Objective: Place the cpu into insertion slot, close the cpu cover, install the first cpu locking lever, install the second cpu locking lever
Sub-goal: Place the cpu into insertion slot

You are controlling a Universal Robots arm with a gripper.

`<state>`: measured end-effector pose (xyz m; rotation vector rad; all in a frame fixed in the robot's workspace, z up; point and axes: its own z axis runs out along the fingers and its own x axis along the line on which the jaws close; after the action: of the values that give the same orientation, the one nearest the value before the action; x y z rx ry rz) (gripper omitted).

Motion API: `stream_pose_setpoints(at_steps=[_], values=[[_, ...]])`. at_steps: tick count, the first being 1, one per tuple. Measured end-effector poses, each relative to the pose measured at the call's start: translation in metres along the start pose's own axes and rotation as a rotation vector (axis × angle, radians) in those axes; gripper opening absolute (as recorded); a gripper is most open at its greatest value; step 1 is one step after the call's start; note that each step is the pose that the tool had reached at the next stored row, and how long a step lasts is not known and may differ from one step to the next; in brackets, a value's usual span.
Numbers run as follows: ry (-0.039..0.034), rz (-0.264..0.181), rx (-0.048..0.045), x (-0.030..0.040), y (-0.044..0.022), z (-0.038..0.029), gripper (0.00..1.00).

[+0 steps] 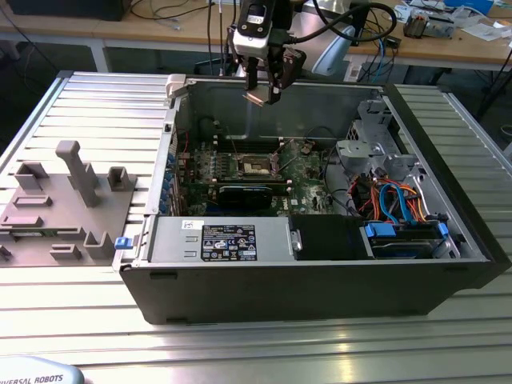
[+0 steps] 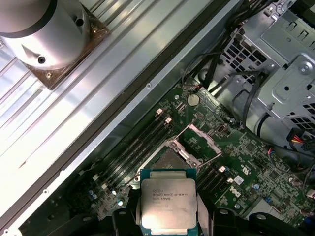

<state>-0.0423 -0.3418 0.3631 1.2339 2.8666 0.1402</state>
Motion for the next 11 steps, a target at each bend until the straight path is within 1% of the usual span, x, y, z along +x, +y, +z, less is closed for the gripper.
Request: stream_pose_setpoints(at_steps=[11], values=[[-0.0009,0.011,-0.0002,0.0,0.0,0.0,0.54]])
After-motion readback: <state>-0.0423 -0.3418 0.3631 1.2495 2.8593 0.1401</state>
